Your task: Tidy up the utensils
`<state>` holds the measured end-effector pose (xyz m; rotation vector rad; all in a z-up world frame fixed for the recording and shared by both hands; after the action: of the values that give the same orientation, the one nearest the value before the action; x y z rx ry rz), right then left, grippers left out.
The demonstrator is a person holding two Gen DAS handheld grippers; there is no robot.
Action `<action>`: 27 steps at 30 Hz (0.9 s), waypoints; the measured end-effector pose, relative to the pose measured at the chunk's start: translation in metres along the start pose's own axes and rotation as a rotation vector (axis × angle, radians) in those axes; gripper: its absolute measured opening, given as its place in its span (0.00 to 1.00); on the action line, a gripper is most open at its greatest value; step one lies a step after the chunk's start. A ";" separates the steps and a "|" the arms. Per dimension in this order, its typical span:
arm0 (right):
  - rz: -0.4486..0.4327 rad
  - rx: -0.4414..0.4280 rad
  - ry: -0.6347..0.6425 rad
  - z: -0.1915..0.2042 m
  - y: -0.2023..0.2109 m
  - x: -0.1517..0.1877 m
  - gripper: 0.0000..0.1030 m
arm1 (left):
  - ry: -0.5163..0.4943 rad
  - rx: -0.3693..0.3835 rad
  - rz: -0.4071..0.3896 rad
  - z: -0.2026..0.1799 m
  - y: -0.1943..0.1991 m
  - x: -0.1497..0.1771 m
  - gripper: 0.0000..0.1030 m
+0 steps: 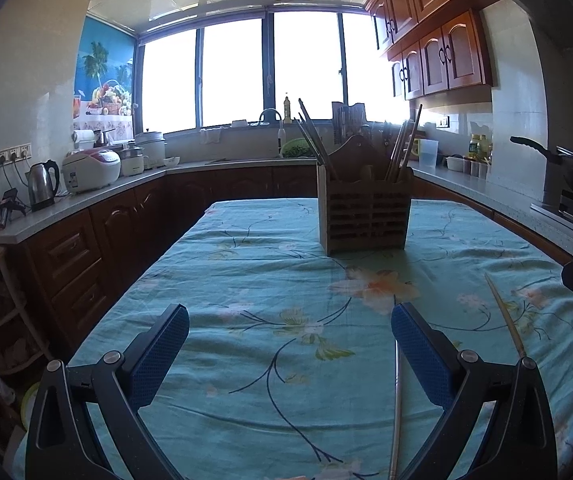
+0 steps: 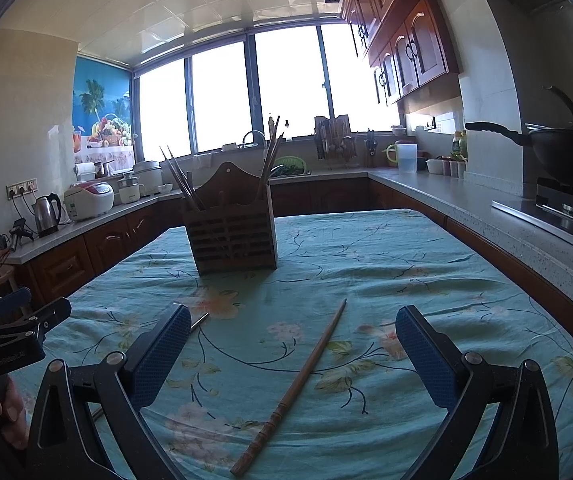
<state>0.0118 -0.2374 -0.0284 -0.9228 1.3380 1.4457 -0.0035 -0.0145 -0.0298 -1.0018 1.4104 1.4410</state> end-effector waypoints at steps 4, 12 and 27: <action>-0.005 -0.001 0.004 0.001 0.000 0.000 1.00 | 0.002 0.007 0.000 -0.001 0.000 -0.002 0.99; -0.007 -0.003 0.014 0.002 0.000 -0.001 1.00 | -0.004 0.020 -0.006 -0.007 0.002 -0.003 0.99; -0.005 -0.009 0.016 0.004 -0.001 0.000 1.00 | 0.005 0.015 -0.007 -0.012 0.003 -0.004 0.99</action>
<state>0.0129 -0.2335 -0.0284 -0.9448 1.3415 1.4443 -0.0050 -0.0264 -0.0251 -1.0004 1.4175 1.4214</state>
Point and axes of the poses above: each gripper's, at about its wrist camera, not at the fingertips, and y roughly against the way its jaws point, z to its left, x to its underside, the point moved 3 cm from there along -y, roughly the way its jaws point, and after that the axes turned 4 degrees about -z, right-handed, at the moved point
